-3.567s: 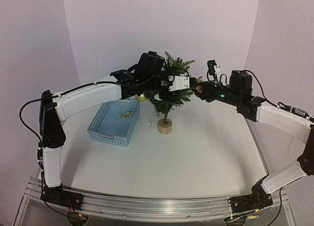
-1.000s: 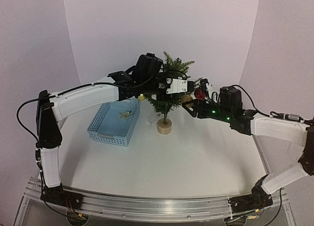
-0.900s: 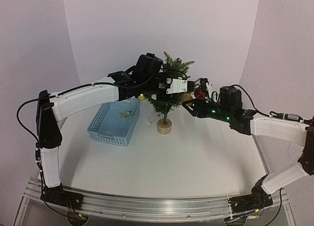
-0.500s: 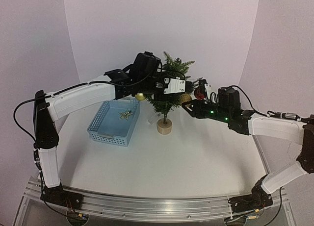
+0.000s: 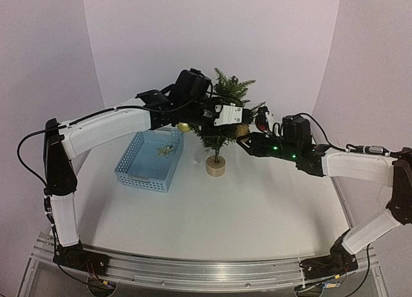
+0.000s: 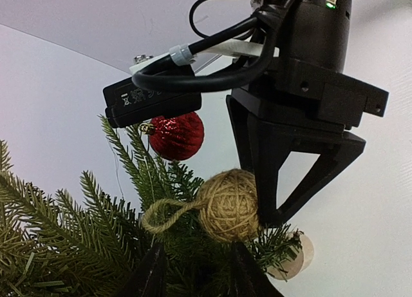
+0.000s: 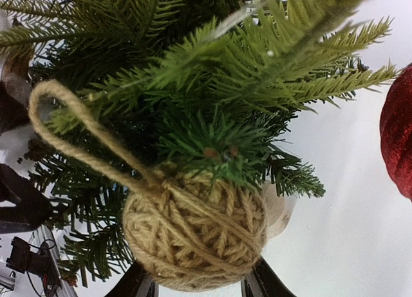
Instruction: Decorate the small christmas tree
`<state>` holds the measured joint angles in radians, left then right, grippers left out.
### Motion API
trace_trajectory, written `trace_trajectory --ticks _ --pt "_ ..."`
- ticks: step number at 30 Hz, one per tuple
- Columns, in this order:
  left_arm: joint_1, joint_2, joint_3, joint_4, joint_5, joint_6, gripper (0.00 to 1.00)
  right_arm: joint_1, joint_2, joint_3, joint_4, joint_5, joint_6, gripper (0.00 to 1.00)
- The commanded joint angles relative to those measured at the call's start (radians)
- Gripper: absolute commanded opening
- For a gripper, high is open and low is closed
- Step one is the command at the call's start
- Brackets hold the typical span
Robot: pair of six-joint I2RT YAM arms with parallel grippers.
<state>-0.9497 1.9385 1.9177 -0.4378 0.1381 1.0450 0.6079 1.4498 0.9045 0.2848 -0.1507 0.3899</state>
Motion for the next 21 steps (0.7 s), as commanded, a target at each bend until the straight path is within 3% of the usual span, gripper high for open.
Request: trace_trajectory --ticks 1,7,13,21 --pt "0.004 -0.037 0.088 -0.024 0.065 -0.084 0.33 0.007 0.005 0.047 0.005 0.000 -0.001 0.41" --pt "0.004 0.006 0.176 -0.006 0.066 -0.225 0.26 0.009 0.007 0.016 0.002 0.014 0.026 0.42" --pt "0.003 0.030 0.153 0.043 0.030 -0.228 0.20 0.009 0.013 0.044 -0.004 0.019 0.005 0.44" --pt "0.002 0.067 0.159 0.076 0.012 -0.211 0.21 0.009 0.029 0.026 -0.009 0.026 0.022 0.49"
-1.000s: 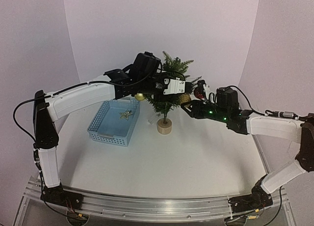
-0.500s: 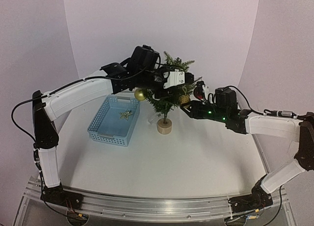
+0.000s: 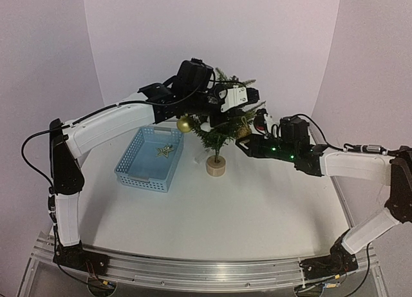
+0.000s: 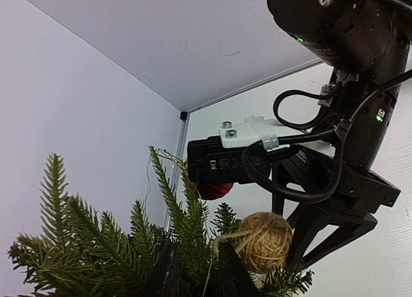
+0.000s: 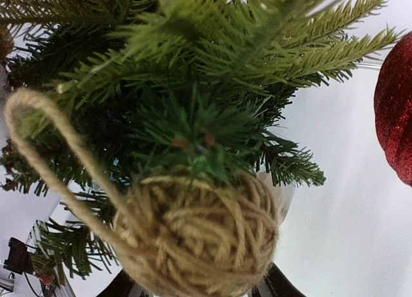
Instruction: Decorate the small christmas tree
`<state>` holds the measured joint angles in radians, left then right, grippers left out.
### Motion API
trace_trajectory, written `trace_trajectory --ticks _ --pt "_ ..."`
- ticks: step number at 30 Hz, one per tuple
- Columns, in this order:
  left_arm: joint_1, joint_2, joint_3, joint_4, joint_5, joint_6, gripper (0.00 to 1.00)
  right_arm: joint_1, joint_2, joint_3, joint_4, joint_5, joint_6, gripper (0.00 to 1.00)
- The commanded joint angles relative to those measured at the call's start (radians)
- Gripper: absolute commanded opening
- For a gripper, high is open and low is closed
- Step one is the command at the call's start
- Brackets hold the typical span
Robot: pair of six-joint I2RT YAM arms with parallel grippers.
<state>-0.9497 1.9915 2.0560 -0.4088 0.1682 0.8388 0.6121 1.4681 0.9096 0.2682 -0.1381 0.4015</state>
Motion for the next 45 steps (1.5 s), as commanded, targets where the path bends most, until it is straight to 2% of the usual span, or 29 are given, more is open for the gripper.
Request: trace_trajectory --ticks 1,8,15,25,27,28,45 --pt "0.002 0.017 0.022 0.047 -0.018 -0.004 0.21 0.005 0.010 0.023 0.008 0.014 0.008 0.49" --pt "0.002 0.027 0.036 0.046 -0.012 -0.010 0.22 0.005 0.016 0.052 0.003 0.020 -0.017 0.51" --pt "0.000 0.024 0.040 0.038 -0.016 -0.008 0.22 0.005 0.034 0.067 0.002 0.010 -0.010 0.68" --pt "0.000 0.009 0.042 0.024 -0.010 -0.010 0.22 0.004 -0.015 0.046 -0.035 0.076 -0.017 0.80" --pt "0.000 0.006 0.047 0.017 -0.004 -0.010 0.23 0.005 -0.017 0.052 -0.048 0.079 -0.019 0.90" --pt "0.000 0.004 0.047 0.014 -0.002 -0.009 0.23 0.006 -0.017 0.055 -0.055 0.080 -0.019 0.91" --pt "-0.002 -0.046 0.067 -0.054 0.055 -0.027 0.28 0.005 -0.118 0.075 -0.197 0.075 -0.089 0.96"
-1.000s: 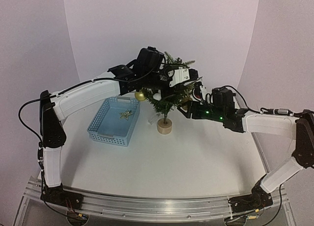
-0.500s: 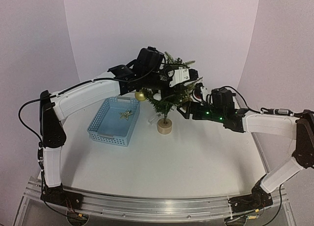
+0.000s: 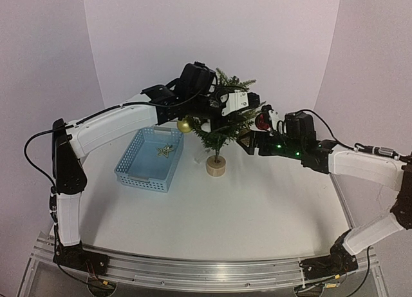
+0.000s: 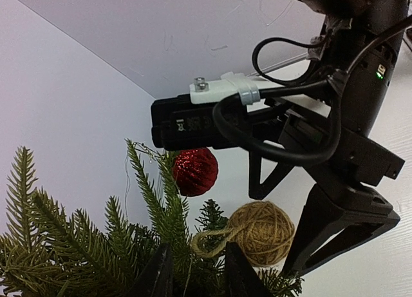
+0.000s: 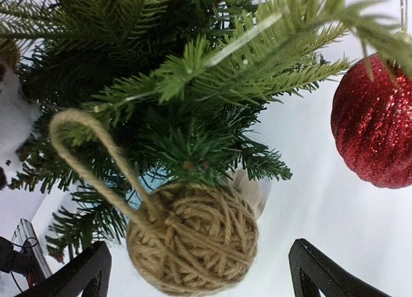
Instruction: Decorate the small christmas tree
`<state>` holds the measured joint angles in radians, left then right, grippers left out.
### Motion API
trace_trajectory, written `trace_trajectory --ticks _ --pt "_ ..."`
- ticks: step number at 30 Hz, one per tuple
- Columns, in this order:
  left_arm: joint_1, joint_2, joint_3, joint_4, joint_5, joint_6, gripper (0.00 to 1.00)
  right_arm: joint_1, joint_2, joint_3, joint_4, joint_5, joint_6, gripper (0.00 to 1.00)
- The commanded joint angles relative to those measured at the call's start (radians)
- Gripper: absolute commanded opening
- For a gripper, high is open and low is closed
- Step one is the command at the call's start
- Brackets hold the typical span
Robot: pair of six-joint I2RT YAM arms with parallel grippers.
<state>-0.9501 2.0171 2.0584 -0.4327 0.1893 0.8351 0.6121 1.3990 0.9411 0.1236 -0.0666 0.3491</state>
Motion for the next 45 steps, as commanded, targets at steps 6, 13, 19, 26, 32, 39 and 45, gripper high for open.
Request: trace_trajectory --ticks 6,13,19,26,32,39,45 --pt "-0.001 -0.089 0.097 -0.058 0.044 -0.041 0.29 0.005 -0.112 0.031 -0.110 0.019 -0.054 0.97" --pt "-0.001 -0.121 0.183 -0.124 0.055 -0.075 0.31 0.005 -0.179 0.056 -0.219 0.017 -0.087 0.97" --pt "0.000 -0.170 0.229 -0.196 0.057 -0.127 0.46 0.005 -0.215 0.083 -0.269 0.008 -0.097 0.97" --pt "0.124 -0.231 0.334 -0.259 0.071 -0.280 0.72 0.005 -0.313 0.091 -0.289 0.030 -0.096 0.98" --pt "0.360 -0.301 0.205 -0.238 0.110 -0.445 0.83 0.005 -0.360 0.112 -0.303 0.074 -0.093 0.98" --pt "0.635 -0.268 0.013 -0.239 0.187 -0.657 0.86 0.005 -0.369 0.134 -0.319 0.113 -0.088 0.97" --pt "0.656 -0.163 -0.193 -0.214 0.163 -0.634 0.78 0.005 -0.384 0.124 -0.326 0.130 -0.078 0.97"
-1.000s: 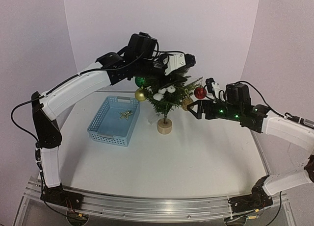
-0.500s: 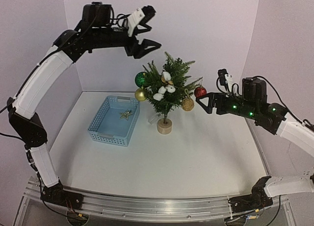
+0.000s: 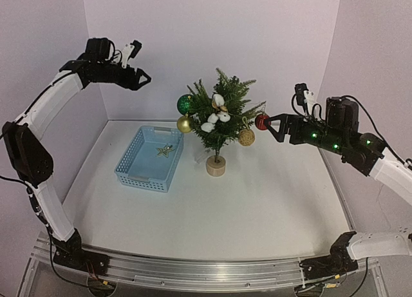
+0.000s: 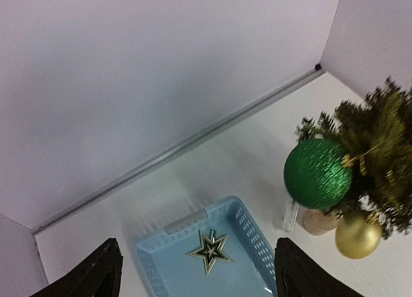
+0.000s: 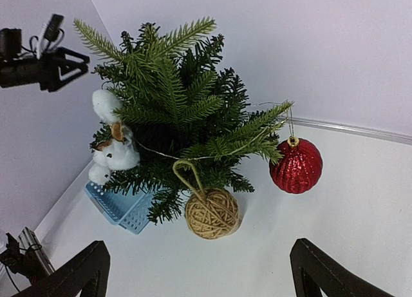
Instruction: Decorate the small christmas tree
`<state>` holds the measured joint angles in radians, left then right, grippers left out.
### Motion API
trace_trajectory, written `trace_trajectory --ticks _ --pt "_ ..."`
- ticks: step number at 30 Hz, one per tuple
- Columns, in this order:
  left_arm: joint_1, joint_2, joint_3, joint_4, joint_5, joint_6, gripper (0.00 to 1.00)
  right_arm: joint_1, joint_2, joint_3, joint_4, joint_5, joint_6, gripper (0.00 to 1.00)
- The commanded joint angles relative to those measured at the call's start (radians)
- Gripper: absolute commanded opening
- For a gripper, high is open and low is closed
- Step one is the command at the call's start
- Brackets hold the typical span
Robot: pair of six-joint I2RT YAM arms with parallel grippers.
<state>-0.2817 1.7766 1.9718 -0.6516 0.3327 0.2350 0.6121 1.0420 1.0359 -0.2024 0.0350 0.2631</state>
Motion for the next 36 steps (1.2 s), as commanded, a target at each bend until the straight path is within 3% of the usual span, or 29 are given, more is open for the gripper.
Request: trace_trajectory --ticks 1,7,12,14,23,36 --pt "-0.012 0.103 -0.128 0.017 0.024 -0.034 0.75 0.006 -0.029 0.027 -0.002 0.030 0.011 0.97" --pt "-0.025 0.283 -0.116 0.033 -0.005 -0.054 0.71 0.005 -0.039 0.010 -0.006 0.047 0.033 0.97" --pt "-0.096 0.447 -0.060 0.036 -0.111 -0.020 0.91 0.005 -0.033 0.011 -0.010 0.053 0.039 0.96" --pt "-0.115 0.484 -0.052 0.065 -0.146 -0.003 0.93 0.005 -0.030 0.013 -0.012 0.053 0.043 0.96" --pt "-0.121 0.616 0.041 0.139 -0.251 0.049 0.88 0.004 -0.021 0.023 -0.031 0.048 0.057 0.95" --pt "-0.095 0.657 0.044 0.052 -0.145 0.024 0.86 0.005 -0.003 0.055 -0.056 0.043 0.053 0.94"
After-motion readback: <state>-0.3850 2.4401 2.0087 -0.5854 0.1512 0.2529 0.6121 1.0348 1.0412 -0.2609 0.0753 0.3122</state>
